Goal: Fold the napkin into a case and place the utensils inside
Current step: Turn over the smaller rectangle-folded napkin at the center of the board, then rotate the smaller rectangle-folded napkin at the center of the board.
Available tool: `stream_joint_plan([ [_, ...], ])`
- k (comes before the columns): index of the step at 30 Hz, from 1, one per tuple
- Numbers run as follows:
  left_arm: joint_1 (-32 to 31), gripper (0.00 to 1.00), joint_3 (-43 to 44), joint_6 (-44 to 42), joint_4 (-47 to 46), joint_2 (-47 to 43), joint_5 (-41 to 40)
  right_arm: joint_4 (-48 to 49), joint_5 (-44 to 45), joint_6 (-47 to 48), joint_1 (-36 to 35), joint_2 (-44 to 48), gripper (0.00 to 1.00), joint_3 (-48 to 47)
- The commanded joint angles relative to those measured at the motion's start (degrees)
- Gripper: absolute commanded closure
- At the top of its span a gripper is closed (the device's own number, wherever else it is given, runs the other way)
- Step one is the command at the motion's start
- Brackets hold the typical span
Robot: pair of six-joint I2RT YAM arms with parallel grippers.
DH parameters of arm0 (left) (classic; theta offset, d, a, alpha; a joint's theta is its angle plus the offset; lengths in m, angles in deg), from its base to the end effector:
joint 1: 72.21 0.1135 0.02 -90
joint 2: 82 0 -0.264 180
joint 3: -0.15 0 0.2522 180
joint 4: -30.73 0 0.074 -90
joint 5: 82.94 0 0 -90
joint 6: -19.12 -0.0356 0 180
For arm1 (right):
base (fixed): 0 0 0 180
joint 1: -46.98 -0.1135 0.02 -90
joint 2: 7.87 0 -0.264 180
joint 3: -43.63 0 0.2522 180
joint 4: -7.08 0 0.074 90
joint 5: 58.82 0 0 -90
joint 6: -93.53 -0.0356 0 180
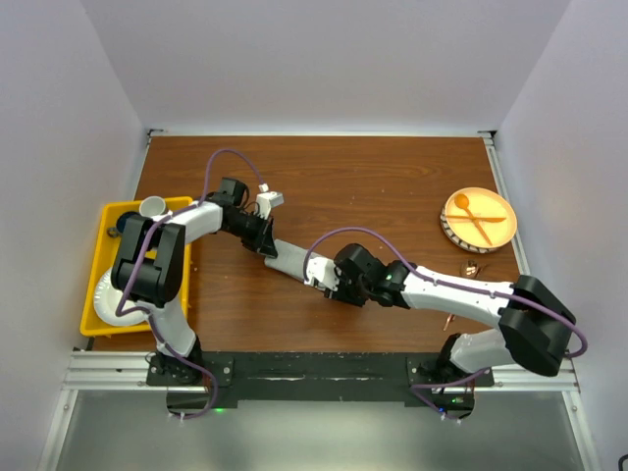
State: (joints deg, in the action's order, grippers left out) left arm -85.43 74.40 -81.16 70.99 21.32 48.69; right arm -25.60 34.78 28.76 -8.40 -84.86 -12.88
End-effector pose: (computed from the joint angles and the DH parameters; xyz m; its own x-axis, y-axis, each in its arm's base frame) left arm 0.3224 -0.1000 0.1537 -0.8250 0.3308 -0.4582 0.5554 0.6250 -0.5486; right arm 0.1510 0.2148 0.1948 -0.0703 -0.8507 -0.5210 -0.9174 0.2602 -0.3010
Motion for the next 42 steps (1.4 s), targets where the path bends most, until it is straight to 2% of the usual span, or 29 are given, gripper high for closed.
stream_joint_plan([
  [1,-0.2,0.95,-0.1,-1.4,0.1,-0.1,-0.6,2.0,-2.8,-1.1,0.3,-3.0,0.59,0.3],
  [3,-0.2,0.94,-0.2,-1.8,0.5,-0.4,0.1,2.0,-3.3,-1.2,0.4,-5.3,0.59,-0.2],
  [4,-0.2,0.92,-0.4,-2.2,0.8,-1.4,0.6,0.6,-6.6,-0.8,0.4,-6.2,0.61,-1.5],
  [10,-0.2,0.9,0.2,-5.4,2.9,-5.8,3.9,-3.4,-11.8,-1.3,1.1,-1.9,0.61,-5.8],
  [16,-0.2,0.9,-0.1,-7.8,6.2,-7.8,3.5,-9.3,-16.3,-1.3,8.8,-1.8,0.61,-13.8],
  [22,-0.3,0.91,-1.1,-7.5,6.5,-6.9,0.6,-7.4,-15.1,3.4,9.1,-6.2,0.67,-10.7],
  [27,-0.4,0.92,-2.1,-6.2,5.5,-3.9,-1.9,-3.9,-15.5,5.4,9.1,-9.8,0.67,-7.4],
  [34,-0.4,0.94,-0.5,-3.8,2.2,2.2,-3.9,-1.6,-17.2,4.1,6.9,-15.9,0.67,-8.0],
  [38,-0.4,0.94,2.7,-2.6,0.7,6.2,-4.2,0.0,-18.4,0.6,4.6,-19.0,0.62,-10.1],
  [41,-0.5,0.94,7.6,-2.2,-0.2,10.1,-4.5,0.5,-19.7,-2.8,3.0,-20.7,0.52,-13.2],
  [42,-0.5,0.93,11.0,-2.2,-0.2,12.4,-4.6,0.4,-20.9,-3.7,2.7,-21.0,0.43,-15.7],
])
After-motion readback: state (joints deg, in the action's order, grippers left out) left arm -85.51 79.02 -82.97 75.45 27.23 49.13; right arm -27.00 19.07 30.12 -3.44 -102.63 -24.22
